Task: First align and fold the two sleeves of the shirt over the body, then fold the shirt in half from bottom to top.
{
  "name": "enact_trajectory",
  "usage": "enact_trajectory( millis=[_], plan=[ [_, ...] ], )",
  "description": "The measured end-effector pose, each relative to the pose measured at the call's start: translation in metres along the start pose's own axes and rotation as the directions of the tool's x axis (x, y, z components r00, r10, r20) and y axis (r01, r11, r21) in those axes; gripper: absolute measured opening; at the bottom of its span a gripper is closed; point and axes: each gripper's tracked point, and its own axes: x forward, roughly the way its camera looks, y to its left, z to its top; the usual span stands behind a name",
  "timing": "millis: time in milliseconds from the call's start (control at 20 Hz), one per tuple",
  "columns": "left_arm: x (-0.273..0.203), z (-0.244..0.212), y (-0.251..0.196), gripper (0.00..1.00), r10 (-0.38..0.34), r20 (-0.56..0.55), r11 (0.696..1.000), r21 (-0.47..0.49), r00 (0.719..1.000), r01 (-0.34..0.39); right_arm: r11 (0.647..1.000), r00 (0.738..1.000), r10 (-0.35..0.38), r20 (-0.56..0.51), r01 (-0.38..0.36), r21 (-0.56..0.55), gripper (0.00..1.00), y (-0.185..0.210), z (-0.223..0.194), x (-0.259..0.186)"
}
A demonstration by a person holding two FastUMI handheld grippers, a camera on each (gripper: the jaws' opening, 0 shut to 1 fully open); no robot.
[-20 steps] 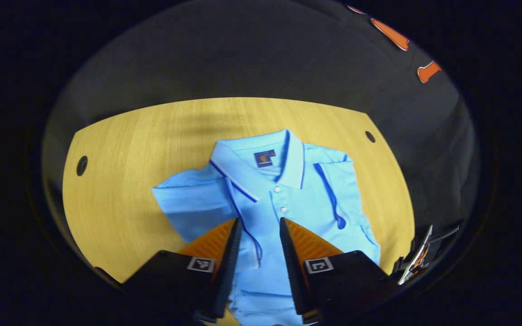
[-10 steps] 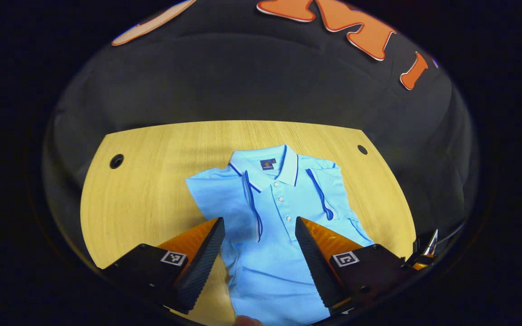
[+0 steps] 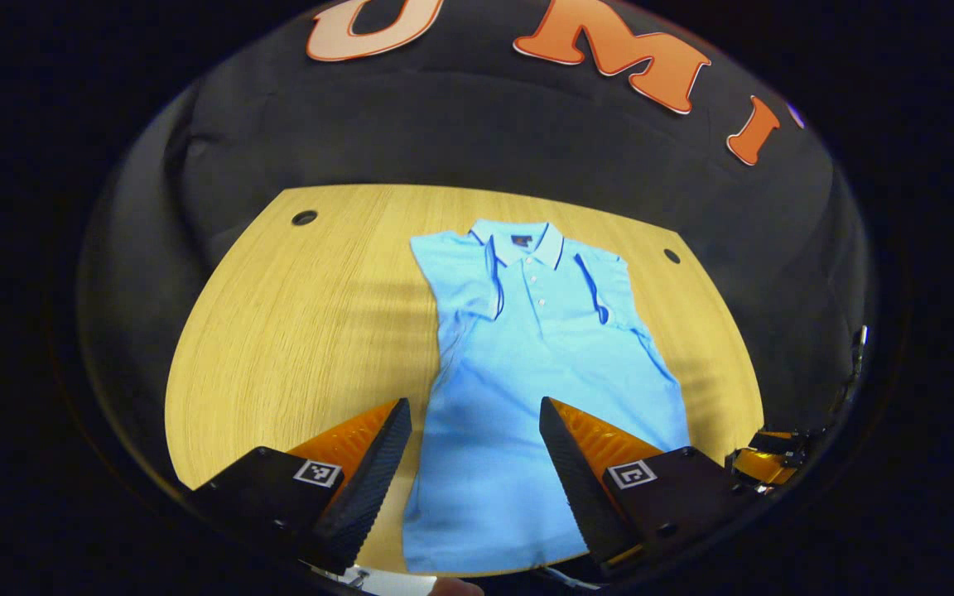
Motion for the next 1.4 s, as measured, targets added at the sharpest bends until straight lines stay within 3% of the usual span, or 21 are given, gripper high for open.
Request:
enact_trajectory(
  millis=[250, 450, 850, 1150, 1400],
  plan=[
    [-0.036, -0.059, 0.017, 1.00, 0.044, -0.052, 0.999, 0.026, 0.998, -0.043, 0.996, 0.998, 0.022, -0.050, -0.026, -0.082, 0.99, 0.000, -0.017, 0.008],
    [-0.038, -0.094, 0.016, 1.00, 0.065, -0.086, 0.998, 0.033, 0.994, -0.063, 0.990, 0.996, 0.032, -0.079, -0.043, -0.135, 0.98, 0.009, -0.031, 0.013],
    [-0.021, -0.166, 0.018, 1.00, 0.087, -0.220, 0.990, 0.124, 0.972, -0.060, 0.987, 0.983, -0.011, -0.181, -0.019, -0.162, 0.99, -0.004, -0.074, 0.023],
    [-0.006, -0.203, 0.032, 1.00, 0.093, -0.301, 0.995, 0.070, 0.949, -0.075, 0.989, 0.963, -0.033, -0.266, -0.008, -0.151, 0.99, -0.006, -0.109, 0.034],
    [0.001, -0.216, 0.039, 1.00, 0.096, -0.328, 0.994, 0.087, 0.940, -0.071, 0.992, 0.953, -0.051, -0.300, 0.012, -0.129, 0.99, -0.010, -0.120, 0.040]
  ],
)
